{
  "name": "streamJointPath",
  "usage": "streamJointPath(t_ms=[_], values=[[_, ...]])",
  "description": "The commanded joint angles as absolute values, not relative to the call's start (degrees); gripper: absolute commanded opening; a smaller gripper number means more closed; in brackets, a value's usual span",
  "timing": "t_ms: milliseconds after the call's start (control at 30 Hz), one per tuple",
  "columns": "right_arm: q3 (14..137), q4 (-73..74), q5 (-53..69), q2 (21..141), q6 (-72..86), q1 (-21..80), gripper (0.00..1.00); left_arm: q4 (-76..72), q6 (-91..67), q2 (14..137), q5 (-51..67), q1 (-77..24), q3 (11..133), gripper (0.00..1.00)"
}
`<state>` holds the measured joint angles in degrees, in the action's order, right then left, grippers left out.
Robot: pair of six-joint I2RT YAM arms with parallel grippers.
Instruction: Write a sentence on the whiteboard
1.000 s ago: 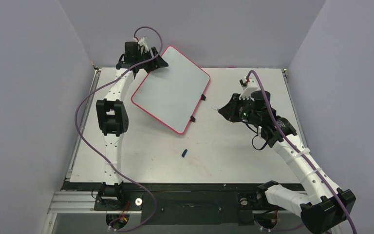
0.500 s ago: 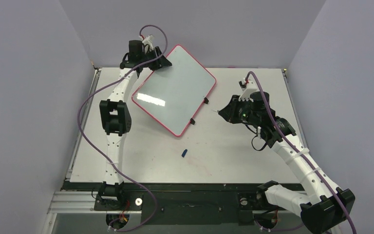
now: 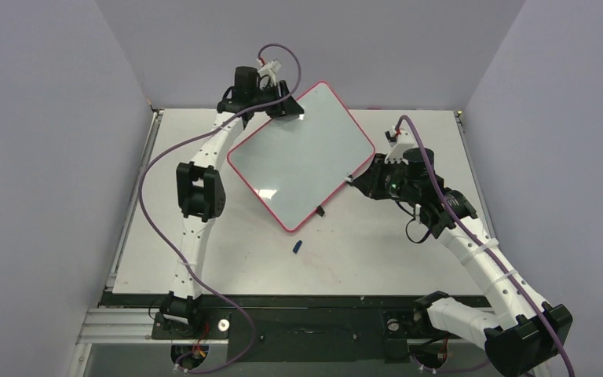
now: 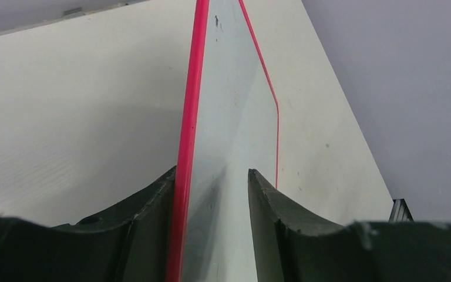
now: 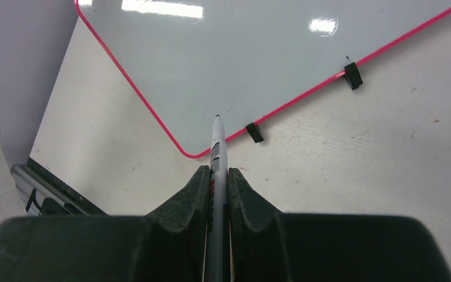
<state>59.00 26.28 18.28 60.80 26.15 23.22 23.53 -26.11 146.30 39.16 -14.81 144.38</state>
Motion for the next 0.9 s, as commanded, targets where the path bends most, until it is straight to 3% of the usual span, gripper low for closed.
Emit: streamJointPath(t_ms=[0,567,700,800,867], values=[[58.23,24.94,17.75,58.97,26.01,22.93,0.00,24.29,-23.91,146.91,44.21,-20.51,147.31,0.21],[57.97,24.96,17.59,57.94,26.11,22.82,0.00,26.83,-21.03,143.10,43.81,-29.86,144.18,0.22],[58.37,25.22,17.48,57.77,26.10,22.92,0.00,26.43,-20.75,141.56,43.75,-30.01,143.23,0.33],[58.64,25.72,17.37,57.54,26.10,22.84,0.00,27.71,-19.58,140.43,43.72,-29.35,143.51,0.53],[58.72,25.91,17.06,57.28,26.10,22.87,0.00,28.62,-18.83,139.33,43.95,-28.75,143.60,0.62]])
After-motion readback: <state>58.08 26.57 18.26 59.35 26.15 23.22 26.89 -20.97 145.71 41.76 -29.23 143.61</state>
